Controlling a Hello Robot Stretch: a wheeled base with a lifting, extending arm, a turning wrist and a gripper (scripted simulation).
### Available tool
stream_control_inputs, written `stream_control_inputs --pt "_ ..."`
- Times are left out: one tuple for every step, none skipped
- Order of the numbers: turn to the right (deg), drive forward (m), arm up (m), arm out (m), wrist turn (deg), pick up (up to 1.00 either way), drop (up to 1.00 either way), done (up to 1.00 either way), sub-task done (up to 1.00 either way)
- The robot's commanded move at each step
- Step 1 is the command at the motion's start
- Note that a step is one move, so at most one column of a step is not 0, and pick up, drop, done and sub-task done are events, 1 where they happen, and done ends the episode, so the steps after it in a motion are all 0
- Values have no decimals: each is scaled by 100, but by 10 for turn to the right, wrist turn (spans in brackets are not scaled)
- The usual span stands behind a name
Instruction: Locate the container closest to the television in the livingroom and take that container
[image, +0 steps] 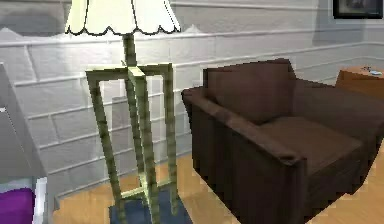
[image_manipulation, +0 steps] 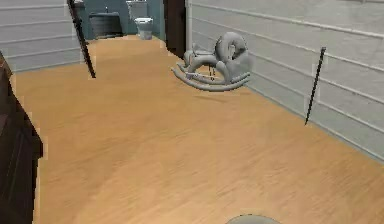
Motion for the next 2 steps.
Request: stream_control_inputs --pt "450 0 0 0 0 0 0 0 0" --pt "90 0 0 0 0 0 0 0 0"
